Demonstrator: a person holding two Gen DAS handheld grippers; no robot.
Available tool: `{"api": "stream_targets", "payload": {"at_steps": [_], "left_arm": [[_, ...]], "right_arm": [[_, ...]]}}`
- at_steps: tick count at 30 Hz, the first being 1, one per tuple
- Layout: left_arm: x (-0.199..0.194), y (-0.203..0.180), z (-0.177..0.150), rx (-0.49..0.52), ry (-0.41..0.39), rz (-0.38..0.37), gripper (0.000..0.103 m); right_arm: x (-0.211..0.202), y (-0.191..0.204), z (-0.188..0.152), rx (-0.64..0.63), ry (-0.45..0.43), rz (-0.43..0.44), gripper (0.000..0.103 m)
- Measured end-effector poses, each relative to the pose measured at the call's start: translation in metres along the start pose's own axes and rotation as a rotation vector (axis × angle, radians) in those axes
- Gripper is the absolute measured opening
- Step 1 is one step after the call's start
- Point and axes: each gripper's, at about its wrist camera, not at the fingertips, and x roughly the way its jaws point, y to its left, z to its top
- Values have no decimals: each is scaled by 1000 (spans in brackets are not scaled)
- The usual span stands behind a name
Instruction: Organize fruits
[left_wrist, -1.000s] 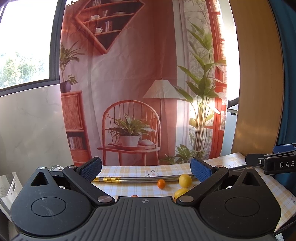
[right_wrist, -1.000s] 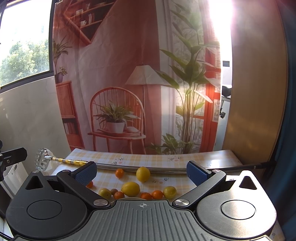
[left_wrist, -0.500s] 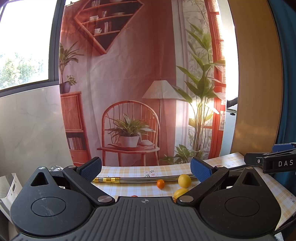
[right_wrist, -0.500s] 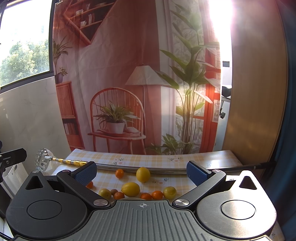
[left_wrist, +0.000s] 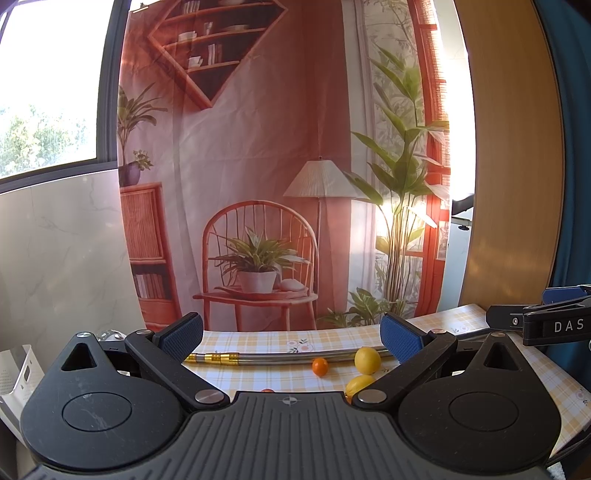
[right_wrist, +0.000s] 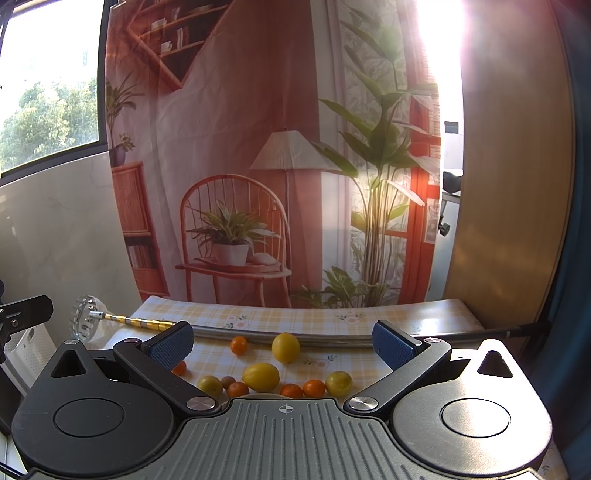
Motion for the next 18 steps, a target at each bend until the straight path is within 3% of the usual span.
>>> {"api": "stream_targets", "payload": {"at_steps": [18], "left_arm": [[5,2,-5,-40,29,-33,103]], "right_arm": [[12,-2,-6,9,34,-4,103]]}}
